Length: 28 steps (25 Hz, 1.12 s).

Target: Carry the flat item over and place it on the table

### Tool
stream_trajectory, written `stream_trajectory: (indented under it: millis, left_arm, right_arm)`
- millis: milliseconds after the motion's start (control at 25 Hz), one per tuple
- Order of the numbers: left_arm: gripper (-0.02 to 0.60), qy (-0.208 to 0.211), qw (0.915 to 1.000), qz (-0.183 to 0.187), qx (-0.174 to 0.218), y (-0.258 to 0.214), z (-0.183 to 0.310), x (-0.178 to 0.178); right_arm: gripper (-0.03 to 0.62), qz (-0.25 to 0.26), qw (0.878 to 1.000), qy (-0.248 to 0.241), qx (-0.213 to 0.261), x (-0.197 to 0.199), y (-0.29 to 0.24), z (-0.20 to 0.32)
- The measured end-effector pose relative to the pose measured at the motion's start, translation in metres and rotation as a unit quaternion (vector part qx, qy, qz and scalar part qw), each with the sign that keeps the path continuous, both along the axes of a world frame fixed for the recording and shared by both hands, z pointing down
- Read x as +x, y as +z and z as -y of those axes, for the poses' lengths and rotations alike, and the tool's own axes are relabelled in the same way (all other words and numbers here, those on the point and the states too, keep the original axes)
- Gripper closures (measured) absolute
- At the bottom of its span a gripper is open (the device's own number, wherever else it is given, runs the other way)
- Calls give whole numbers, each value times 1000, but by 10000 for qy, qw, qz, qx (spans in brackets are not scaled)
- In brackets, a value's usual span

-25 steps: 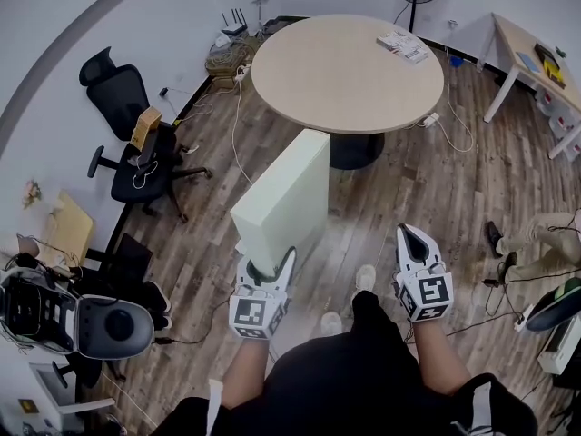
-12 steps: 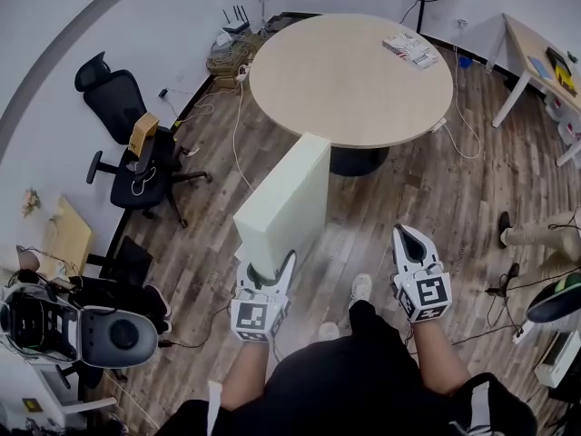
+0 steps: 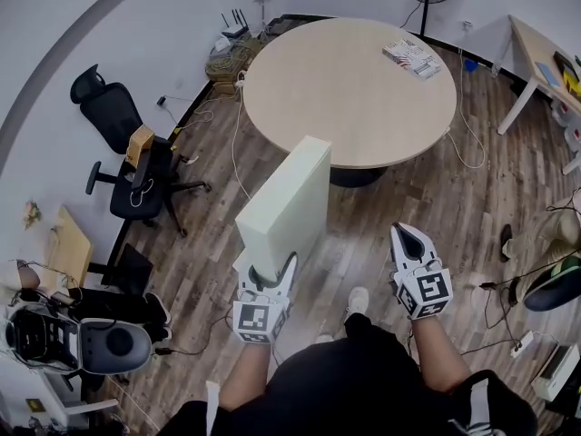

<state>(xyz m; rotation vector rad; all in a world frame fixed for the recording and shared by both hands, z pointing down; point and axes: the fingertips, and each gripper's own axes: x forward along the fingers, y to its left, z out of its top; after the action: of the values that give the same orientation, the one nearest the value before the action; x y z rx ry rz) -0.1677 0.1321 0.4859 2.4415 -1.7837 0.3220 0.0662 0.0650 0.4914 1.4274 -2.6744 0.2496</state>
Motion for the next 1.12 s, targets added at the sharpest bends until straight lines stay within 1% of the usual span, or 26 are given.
stream_trajectory:
  millis: [240,480,720,920,1120]
  left_arm:
    - [339,-35,10000,43,-15,0,33,13]
    - [339,-99,9999,-3,-40,1,58,27]
    - [341,-295,9994,-194,12,3,80,35]
    - [340,-261,9996,-118,90,-4,97,43]
    - [341,-293,9994,-88,141,-5,121,39]
  right_arm:
    - [595,14,9999,-100,-51,11,7,34]
    - [595,5,9997,-228,-36,21,8,63]
    - [595,1,9993,-372,30,29,7,85]
    - [595,-8,9993,-368,48,39,7,101]
    - [595,-47,9994,-343,-24,39,17,123]
